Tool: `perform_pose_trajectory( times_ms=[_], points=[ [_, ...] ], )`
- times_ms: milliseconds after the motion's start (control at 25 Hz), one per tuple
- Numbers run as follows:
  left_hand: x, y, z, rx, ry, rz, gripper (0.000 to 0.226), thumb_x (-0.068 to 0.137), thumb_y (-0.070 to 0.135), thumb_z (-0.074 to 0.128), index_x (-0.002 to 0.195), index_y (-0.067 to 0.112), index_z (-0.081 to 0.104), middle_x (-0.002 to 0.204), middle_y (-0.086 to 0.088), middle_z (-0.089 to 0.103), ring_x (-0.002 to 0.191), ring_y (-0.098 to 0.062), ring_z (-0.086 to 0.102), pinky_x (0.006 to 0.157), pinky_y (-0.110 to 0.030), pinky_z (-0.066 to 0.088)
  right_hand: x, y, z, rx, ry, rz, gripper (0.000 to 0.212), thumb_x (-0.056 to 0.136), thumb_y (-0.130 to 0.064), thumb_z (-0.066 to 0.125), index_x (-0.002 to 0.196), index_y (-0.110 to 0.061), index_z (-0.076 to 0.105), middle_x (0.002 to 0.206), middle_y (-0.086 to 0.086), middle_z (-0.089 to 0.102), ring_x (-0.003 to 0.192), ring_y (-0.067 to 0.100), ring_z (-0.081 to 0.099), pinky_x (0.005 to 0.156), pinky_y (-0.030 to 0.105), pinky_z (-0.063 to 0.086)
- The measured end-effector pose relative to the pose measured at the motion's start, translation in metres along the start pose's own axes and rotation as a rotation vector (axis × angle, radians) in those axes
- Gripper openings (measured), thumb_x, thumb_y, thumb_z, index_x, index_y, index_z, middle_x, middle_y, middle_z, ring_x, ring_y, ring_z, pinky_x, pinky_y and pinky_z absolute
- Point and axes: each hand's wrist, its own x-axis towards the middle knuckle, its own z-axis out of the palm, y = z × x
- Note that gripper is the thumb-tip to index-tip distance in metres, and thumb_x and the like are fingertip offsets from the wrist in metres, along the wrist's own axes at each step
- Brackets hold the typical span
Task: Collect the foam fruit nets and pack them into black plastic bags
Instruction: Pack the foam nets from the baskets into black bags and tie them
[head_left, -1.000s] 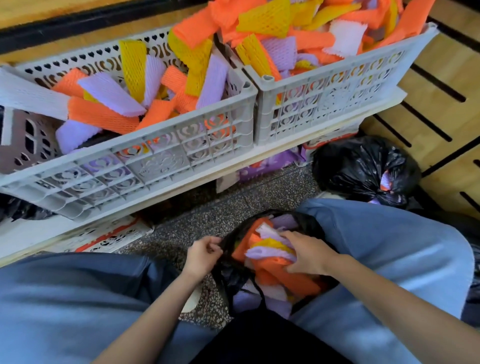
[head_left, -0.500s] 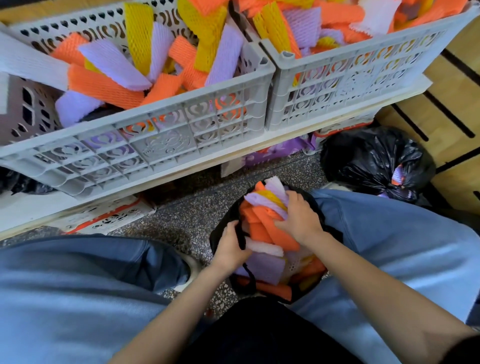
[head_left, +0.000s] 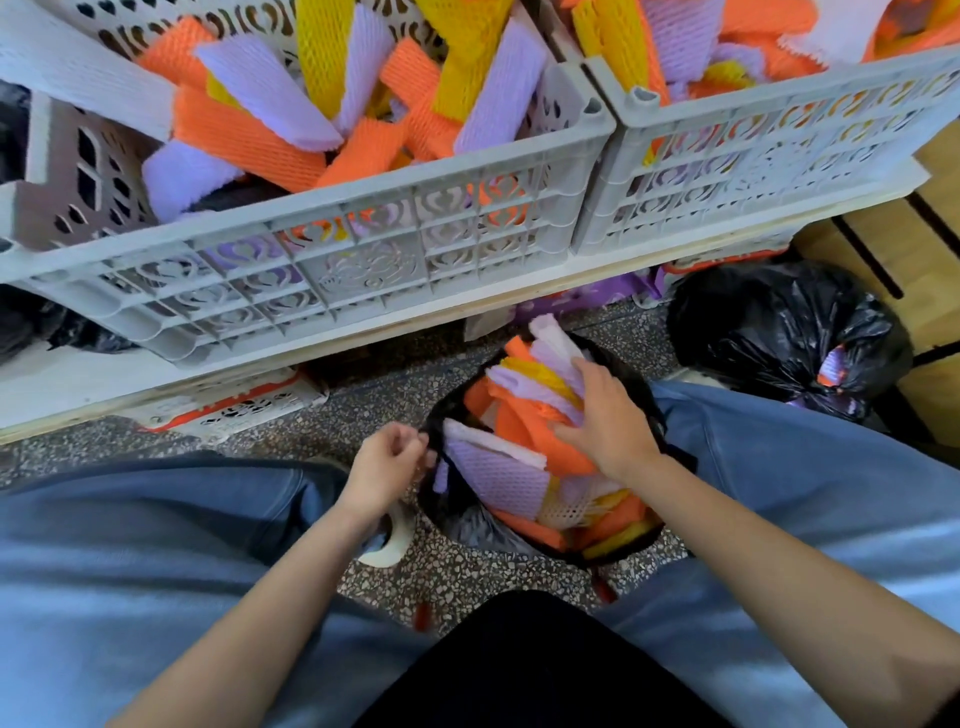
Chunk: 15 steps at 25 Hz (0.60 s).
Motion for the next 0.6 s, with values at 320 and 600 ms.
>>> perform_pose_trajectory(
  times_ms=[320,600],
  points=[
    [0.005,0.017,0.007,-0.342,0.153,-0.033,0.022,0.096,0.01,0.048,0.075,0.016,0.052,0.068,0.0,0.055,0.065,-0.014,0.053,0.059,-0.022,0.04,0.012,-0.041,0.022,-0.582,-0.322,-0.541,0.08,0.079,-0.026,0.066,0.147,-0.017,0.023,0.142,0.006,0.037,0.135,0.028,0.026,0.111,0.037,0.018],
    [0.006,0.018,-0.004,-0.384,0.112,-0.004,0.012,0.095,0.008,0.051,0.087,0.009,0.059,0.065,-0.001,0.054,0.052,0.0,0.05,0.055,-0.013,0.041,0.065,-0.074,0.033,-0.393,-0.259,-0.128,0.063,0.088,-0.034,0.061,0.135,-0.006,0.032,0.13,0.015,0.051,0.122,0.031,0.043,0.095,0.037,0.037]
  ],
)
